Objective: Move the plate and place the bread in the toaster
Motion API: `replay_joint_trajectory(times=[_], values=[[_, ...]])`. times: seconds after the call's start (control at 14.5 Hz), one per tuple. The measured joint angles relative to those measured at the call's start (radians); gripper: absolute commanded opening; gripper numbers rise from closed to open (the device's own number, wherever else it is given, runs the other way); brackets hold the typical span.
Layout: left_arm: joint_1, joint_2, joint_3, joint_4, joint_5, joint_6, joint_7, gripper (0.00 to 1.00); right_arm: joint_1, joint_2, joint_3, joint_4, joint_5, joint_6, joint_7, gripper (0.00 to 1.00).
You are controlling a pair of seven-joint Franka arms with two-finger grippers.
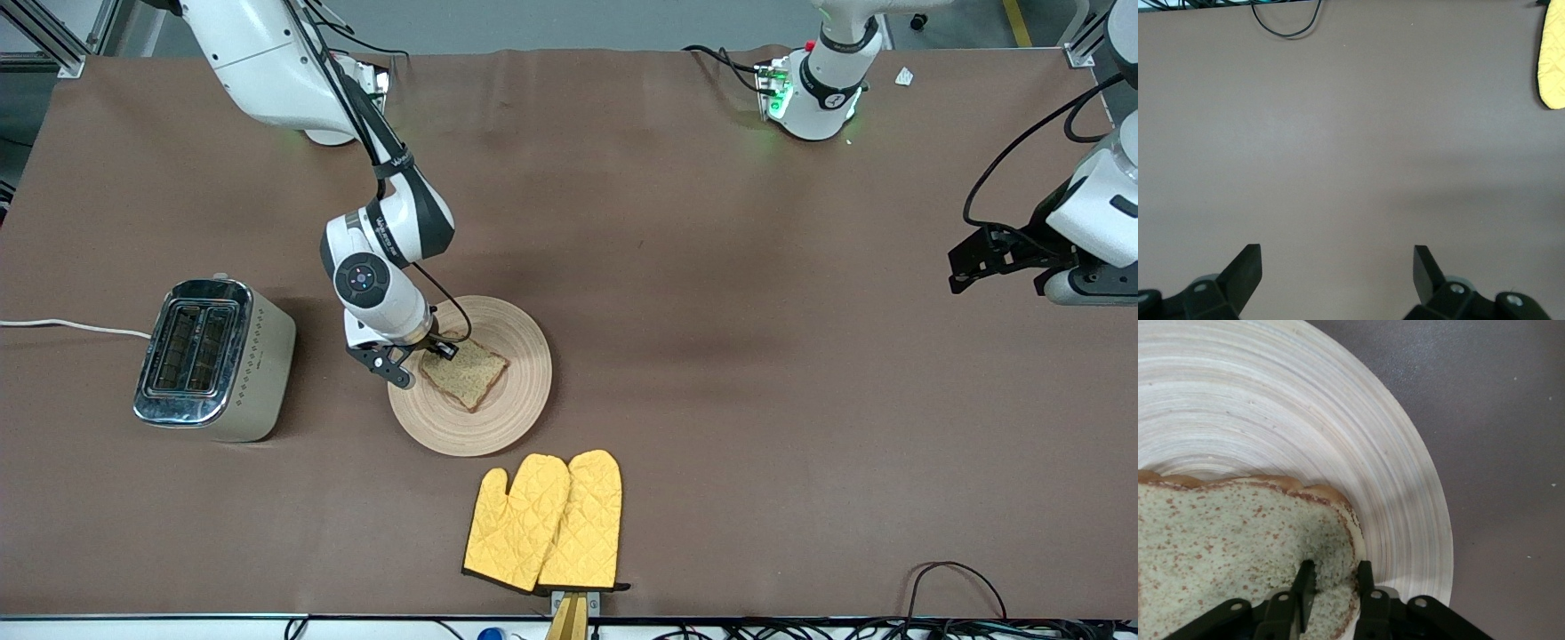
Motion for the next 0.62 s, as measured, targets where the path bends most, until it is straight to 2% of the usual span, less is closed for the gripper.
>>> replay_joint_trajectory(times=[0.28,0.41,0.62], values=[[-0.034,-0.039,0.019,-0.044,0.000,-0.001,0.014,1.00,0.000,0.000,0.000,0.001,0.000,0.000,0.000,0.03],[-0.034,-0.074,0.023,-0.078,0.000,-0.003,0.014,1.00,0.000,0.000,0.000,0.001,0.000,0.000,0.000,0.00],[-0.032,-0.086,0.030,-0.081,0.000,-0.003,0.014,1.00,0.000,0.000,0.000,0.001,0.000,-0.001,0.000,0.00]])
